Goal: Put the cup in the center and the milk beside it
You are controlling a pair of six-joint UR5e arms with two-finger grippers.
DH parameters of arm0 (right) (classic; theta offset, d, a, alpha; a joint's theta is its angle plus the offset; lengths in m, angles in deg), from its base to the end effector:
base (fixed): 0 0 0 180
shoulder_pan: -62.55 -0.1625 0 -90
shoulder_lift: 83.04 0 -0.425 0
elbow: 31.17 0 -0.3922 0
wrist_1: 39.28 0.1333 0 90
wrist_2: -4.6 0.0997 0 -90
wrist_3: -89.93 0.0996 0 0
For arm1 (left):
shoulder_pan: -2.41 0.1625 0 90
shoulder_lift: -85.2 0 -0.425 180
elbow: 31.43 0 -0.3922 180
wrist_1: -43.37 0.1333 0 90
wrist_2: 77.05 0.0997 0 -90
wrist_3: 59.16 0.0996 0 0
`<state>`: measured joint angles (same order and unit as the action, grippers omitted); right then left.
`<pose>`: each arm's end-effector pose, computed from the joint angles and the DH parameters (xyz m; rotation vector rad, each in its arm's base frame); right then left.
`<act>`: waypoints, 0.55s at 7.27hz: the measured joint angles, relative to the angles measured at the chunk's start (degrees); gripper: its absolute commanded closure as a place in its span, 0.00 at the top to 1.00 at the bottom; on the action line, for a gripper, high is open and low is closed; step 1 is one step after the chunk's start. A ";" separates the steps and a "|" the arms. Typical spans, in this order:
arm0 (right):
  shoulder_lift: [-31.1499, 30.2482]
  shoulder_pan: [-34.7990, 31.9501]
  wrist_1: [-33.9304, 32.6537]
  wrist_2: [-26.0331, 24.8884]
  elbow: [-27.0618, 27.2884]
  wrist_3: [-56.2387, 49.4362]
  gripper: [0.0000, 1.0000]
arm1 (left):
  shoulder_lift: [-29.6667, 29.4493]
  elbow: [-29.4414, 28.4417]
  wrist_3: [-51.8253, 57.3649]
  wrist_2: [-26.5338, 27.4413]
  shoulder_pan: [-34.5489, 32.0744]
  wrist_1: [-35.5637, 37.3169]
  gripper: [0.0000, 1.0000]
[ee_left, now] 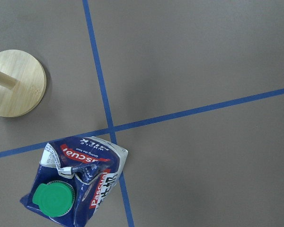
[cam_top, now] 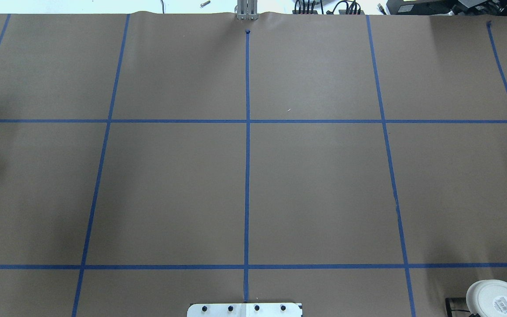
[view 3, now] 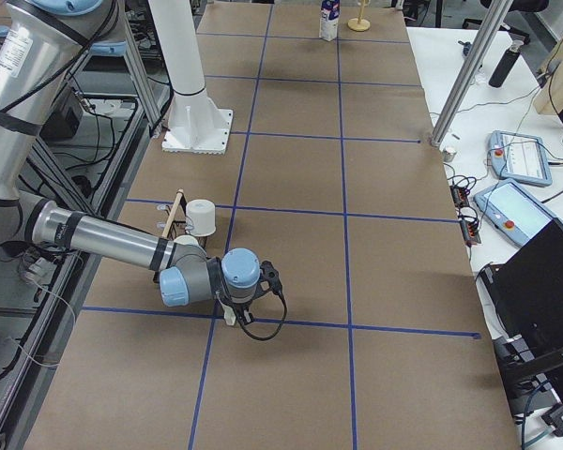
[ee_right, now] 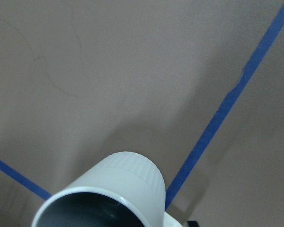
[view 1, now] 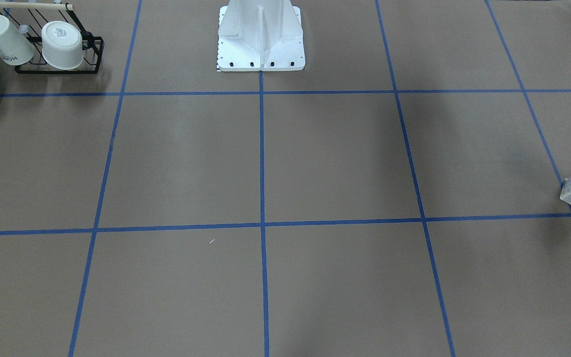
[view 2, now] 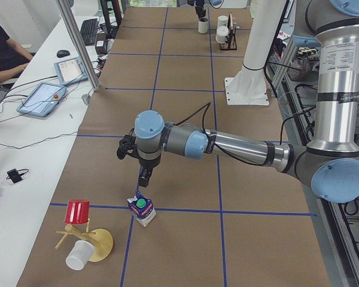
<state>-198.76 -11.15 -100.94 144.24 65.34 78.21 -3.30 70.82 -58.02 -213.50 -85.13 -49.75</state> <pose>-0.0276 -0.2989 0.7223 0.1160 -0.8806 -0.5259 -0.0401 -0.4896 0.5569 0.2195 0.8098 0.1572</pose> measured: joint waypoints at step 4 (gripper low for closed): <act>1.73 -2.65 -1.40 5.38 -1.00 1.32 0.00 | 0.00 -0.43 0.11 -0.13 0.00 -0.03 0.99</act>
<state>-197.03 -13.80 -102.34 149.62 64.34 79.52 -3.30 70.39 -57.91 -213.63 -85.13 -49.79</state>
